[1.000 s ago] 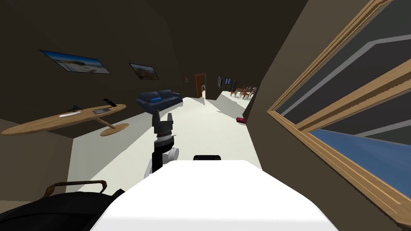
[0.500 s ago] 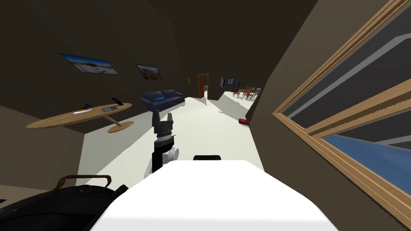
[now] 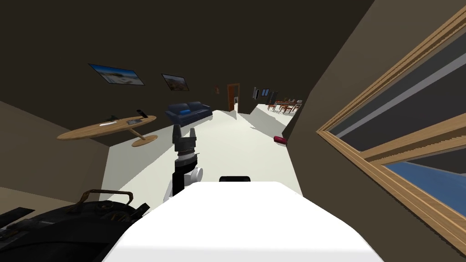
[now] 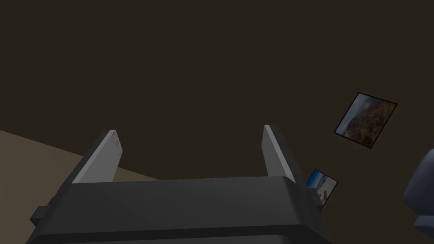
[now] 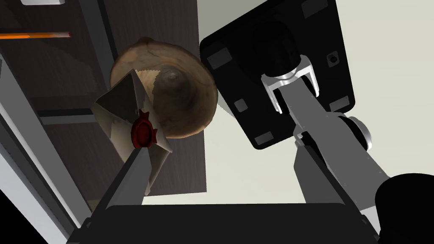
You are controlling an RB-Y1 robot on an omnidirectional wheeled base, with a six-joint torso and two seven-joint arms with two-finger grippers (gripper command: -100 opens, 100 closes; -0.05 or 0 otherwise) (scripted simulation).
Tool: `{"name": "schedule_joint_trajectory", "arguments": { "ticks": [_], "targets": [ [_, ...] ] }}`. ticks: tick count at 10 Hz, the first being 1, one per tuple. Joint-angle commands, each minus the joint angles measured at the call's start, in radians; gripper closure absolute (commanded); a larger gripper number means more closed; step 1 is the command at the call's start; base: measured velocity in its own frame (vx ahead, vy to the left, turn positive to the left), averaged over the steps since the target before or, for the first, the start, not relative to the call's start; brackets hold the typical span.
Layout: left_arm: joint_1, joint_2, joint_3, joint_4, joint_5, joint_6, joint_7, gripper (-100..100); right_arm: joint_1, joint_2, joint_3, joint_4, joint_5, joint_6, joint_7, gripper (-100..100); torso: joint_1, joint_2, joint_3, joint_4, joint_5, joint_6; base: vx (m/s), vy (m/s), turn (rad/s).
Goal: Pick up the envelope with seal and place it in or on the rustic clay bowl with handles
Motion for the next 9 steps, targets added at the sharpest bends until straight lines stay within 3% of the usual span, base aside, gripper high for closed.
{"name": "schedule_joint_trajectory", "arguments": {
  "ticks": [1,4,5,6,9],
  "targets": [
    [0.0,0.0,0.0,0.0,0.0,0.0,0.0,0,0.008,0.008,0.001,0.05,0.0,-0.049,0.006,-100,0.0,0.0,0.0,0.0,0.0,0.0,0.029,-0.02,-0.022],
    [0.0,0.0,0.0,0.0,0.0,0.0,0.0,0,0.008,0.008,0.001,0.103,0.0,-0.049,0.006,-100,0.001,0.003,0.001,0.001,0.0,0.0,-0.001,0.002,0.009],
    [0.0,0.0,0.0,0.0,0.0,0.0,0.0,0,0.007,0.007,0.001,0.092,0.0,-0.049,0.005,-100,0.001,0.003,0.002,0.001,0.0,0.0,0.0,0.0,0.0],
    [0.0,0.0,0.0,0.0,0.0,0.0,0.0,0,0.007,0.007,0.001,0.094,0.0,-0.049,0.005,0,0.0,0.003,0.002,0.001,0.0,0.0,0.0,0.0,0.0],
    [0.0,0.0,0.0,0.0,0.0,0.0,0.0,0,0.007,0.007,0.001,0.094,0.0,-0.049,0.005,0,0.0,0.003,0.002,0.001,0.0,0.0,0.0,0.0,0.0]
  ]
}}
